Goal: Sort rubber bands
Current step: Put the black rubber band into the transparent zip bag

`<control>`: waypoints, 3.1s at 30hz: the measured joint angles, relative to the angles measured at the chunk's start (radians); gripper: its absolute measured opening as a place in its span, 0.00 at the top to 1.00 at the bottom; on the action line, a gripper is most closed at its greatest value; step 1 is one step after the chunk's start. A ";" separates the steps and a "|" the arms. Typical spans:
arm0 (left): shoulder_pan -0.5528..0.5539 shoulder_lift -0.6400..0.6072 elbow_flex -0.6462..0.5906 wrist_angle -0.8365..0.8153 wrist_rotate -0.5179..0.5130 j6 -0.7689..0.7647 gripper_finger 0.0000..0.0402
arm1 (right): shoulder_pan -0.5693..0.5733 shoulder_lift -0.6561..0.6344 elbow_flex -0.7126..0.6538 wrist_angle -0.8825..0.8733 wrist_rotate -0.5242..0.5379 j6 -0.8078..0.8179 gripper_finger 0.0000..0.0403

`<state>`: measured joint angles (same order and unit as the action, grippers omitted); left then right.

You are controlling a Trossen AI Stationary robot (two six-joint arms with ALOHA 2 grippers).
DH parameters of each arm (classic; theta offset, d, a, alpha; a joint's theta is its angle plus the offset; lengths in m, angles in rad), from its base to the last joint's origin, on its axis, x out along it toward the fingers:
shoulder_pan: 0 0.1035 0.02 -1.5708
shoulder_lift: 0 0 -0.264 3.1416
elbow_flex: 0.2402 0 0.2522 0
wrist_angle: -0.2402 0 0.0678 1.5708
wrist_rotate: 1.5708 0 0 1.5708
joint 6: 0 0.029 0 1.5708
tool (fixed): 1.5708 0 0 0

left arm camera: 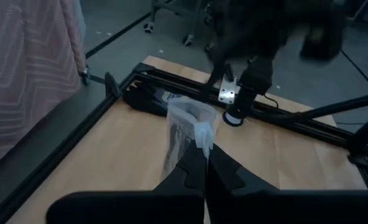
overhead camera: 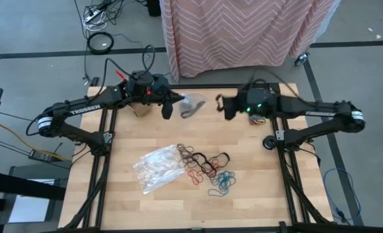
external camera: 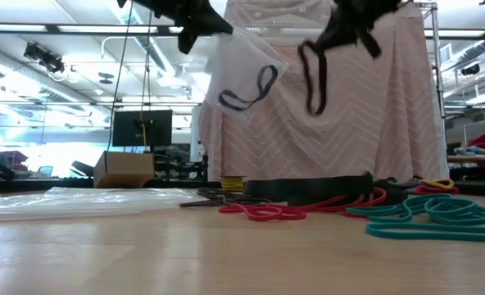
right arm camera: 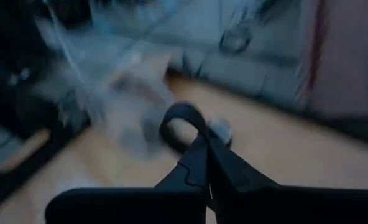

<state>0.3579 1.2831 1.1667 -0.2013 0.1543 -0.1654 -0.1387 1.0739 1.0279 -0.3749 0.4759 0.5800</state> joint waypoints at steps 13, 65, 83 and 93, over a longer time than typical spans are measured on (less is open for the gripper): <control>-0.071 0.137 0.000 0.176 0.005 -0.030 1.00 | -0.007 0.084 0.294 0.033 0.066 -0.260 1.00; -0.083 0.149 0.017 0.306 0.102 -0.049 1.00 | -0.135 0.184 0.312 -0.234 -0.533 -0.261 1.00; -0.068 0.149 0.017 0.219 0.083 -0.019 1.00 | -0.090 0.249 0.312 -0.186 -0.638 -0.313 1.00; -0.063 0.149 0.017 0.222 0.107 -0.019 1.00 | -0.080 0.251 0.312 -0.261 -0.667 -0.313 1.00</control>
<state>0.2947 1.4322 1.1839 0.0210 0.2612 -0.1848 -0.2184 1.3248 1.3396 -0.6361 -0.1911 0.2665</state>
